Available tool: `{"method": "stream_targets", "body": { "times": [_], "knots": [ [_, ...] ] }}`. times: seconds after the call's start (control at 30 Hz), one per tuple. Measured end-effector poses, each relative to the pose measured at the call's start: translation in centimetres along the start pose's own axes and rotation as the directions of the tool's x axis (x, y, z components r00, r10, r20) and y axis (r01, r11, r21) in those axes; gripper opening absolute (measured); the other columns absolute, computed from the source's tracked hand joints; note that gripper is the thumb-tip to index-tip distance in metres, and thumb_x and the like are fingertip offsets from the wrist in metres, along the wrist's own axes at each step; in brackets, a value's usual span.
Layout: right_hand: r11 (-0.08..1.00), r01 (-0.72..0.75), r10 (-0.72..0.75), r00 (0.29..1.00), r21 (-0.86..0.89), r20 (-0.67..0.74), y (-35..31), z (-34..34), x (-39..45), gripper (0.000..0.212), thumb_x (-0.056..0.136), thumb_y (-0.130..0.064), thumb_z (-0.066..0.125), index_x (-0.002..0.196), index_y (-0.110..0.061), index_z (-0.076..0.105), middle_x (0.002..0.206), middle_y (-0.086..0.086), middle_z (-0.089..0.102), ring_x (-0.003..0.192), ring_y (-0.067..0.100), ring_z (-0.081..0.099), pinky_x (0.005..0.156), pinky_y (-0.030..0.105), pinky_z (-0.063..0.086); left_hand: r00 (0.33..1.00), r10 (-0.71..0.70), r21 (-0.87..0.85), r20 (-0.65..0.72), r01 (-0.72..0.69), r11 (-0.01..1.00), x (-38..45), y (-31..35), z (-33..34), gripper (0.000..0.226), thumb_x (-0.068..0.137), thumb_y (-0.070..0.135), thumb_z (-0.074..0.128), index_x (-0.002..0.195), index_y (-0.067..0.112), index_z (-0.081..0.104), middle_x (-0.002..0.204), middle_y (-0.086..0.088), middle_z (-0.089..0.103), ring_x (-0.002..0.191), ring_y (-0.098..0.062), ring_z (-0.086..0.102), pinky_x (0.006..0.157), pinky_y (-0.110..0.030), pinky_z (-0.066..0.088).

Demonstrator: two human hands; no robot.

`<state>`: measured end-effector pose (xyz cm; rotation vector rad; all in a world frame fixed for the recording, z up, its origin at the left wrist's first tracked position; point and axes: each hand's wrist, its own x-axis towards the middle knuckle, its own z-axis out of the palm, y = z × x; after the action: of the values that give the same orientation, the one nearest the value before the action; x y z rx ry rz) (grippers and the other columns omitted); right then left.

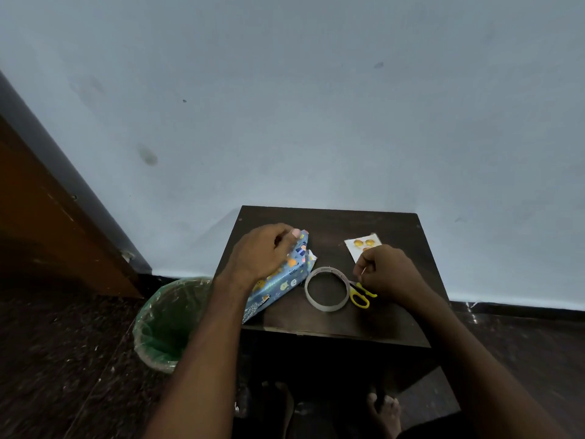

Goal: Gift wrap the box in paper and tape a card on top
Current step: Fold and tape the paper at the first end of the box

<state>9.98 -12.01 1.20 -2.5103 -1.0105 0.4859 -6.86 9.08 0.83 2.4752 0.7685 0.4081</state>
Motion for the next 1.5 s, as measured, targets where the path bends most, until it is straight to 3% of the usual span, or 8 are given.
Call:
{"method": "stream_targets", "body": {
  "times": [0.17, 0.3, 0.53, 0.73, 0.93, 1.1, 1.33, 1.5],
  "knots": [
    [0.999, 0.026, -0.025, 0.999, 0.042, -0.039, -0.1, 0.0, -0.3, 0.015, 0.084, -0.028, 0.079, 0.074, -0.032, 0.069, 0.089, -0.01, 0.07, 0.094, 0.015, 0.065, 0.075, 0.028, 0.045, 0.95, -0.134, 0.089, 0.282, 0.113, 0.99, 0.0, 0.8, -0.1, 0.102, 0.056, 0.078, 0.084, 0.143, 0.035, 0.052, 0.13, 0.015, 0.066, 0.116, -0.015, 0.065, 0.105, -0.041, 0.052],
    [1.0, 0.019, -0.02, 0.999, -0.022, -0.035, -0.6, 0.8, 0.0, 0.026, 0.086, -0.011, 0.063, 0.073, -0.034, 0.068, 0.1, -0.005, 0.073, 0.102, 0.023, 0.066, 0.079, 0.031, 0.049, 0.96, -0.122, 0.081, 0.251, 0.105, 0.991, 0.2, 0.1, 0.4, 0.091, 0.057, 0.054, 0.093, 0.136, 0.033, 0.053, 0.12, 0.01, 0.069, 0.104, -0.018, 0.068, 0.096, -0.045, 0.057],
    [1.0, 0.013, -0.01, 0.992, -0.021, 0.129, 0.1, -2.3, -0.6, 0.017, 0.07, -0.025, 0.089, 0.074, -0.03, 0.073, 0.083, -0.012, 0.071, 0.088, 0.012, 0.068, 0.075, 0.03, 0.054, 0.991, 0.119, 0.142, 0.06, -0.126, 0.982, 0.6, 1.0, 0.2, 0.079, 0.061, 0.039, 0.091, 0.132, 0.033, 0.057, 0.123, 0.012, 0.068, 0.113, -0.022, 0.063, 0.098, -0.044, 0.048],
    [0.959, 0.024, -0.005, 0.998, -0.283, 0.067, -1.4, 0.4, -1.9, 0.025, 0.085, -0.025, 0.074, 0.109, -0.025, 0.067, 0.117, 0.0, 0.064, 0.112, 0.023, 0.06, 0.086, 0.035, 0.052, 0.975, 0.222, 0.196, 0.014, -0.221, 0.955, 0.6, 1.5, 1.0, 0.095, 0.05, 0.046, 0.102, 0.131, 0.034, 0.054, 0.128, 0.017, 0.061, 0.122, -0.015, 0.054, 0.103, -0.035, 0.032],
    [0.929, 0.022, -0.023, 1.0, -0.369, 0.003, -1.9, 0.8, -2.2, 0.033, 0.088, -0.032, 0.076, 0.115, -0.02, 0.064, 0.117, 0.004, 0.066, 0.108, 0.023, 0.064, 0.086, 0.035, 0.054, 0.976, 0.22, 0.222, 0.003, -0.215, 0.951, 0.6, 1.1, 0.8, 0.098, 0.043, 0.08, 0.085, 0.126, 0.037, 0.057, 0.121, 0.018, 0.065, 0.117, -0.015, 0.057, 0.096, -0.032, 0.032],
    [0.931, 0.01, -0.016, 1.0, -0.366, -0.015, -1.1, -0.1, -2.1, 0.035, 0.088, -0.029, 0.078, 0.119, -0.019, 0.069, 0.121, 0.008, 0.067, 0.106, 0.026, 0.067, 0.085, 0.037, 0.058, 0.98, 0.195, 0.173, -0.046, -0.185, 0.967, 0.6, 1.4, 1.1, 0.073, 0.074, 0.087, 0.054, 0.121, 0.033, 0.063, 0.114, 0.012, 0.074, 0.105, -0.023, 0.065, 0.088, -0.038, 0.041],
    [0.966, 0.077, -0.028, 0.98, 0.246, -0.196, -1.2, -0.6, -1.3, 0.019, 0.088, -0.016, 0.072, 0.093, -0.033, 0.078, 0.097, -0.007, 0.077, 0.096, 0.016, 0.07, 0.084, 0.029, 0.052, 0.989, 0.125, 0.1, -0.075, -0.118, 0.988, 0.3, 0.4, 0.6, 0.058, 0.081, 0.079, 0.061, 0.117, 0.033, 0.062, 0.11, 0.009, 0.075, 0.101, -0.022, 0.07, 0.093, -0.046, 0.052],
    [0.515, 0.062, 0.009, 0.997, 0.855, -0.078, -3.5, -0.1, -1.0, 0.031, 0.089, 0.008, 0.065, 0.112, -0.01, 0.076, 0.086, 0.016, 0.079, 0.084, 0.022, 0.077, 0.08, 0.031, 0.064, 0.991, 0.124, 0.059, -0.058, -0.12, 0.991, 0.2, 0.3, 0.8, 0.062, 0.081, 0.078, 0.06, 0.124, 0.033, 0.063, 0.118, 0.014, 0.074, 0.107, -0.018, 0.07, 0.101, -0.047, 0.05]
  ]
}}
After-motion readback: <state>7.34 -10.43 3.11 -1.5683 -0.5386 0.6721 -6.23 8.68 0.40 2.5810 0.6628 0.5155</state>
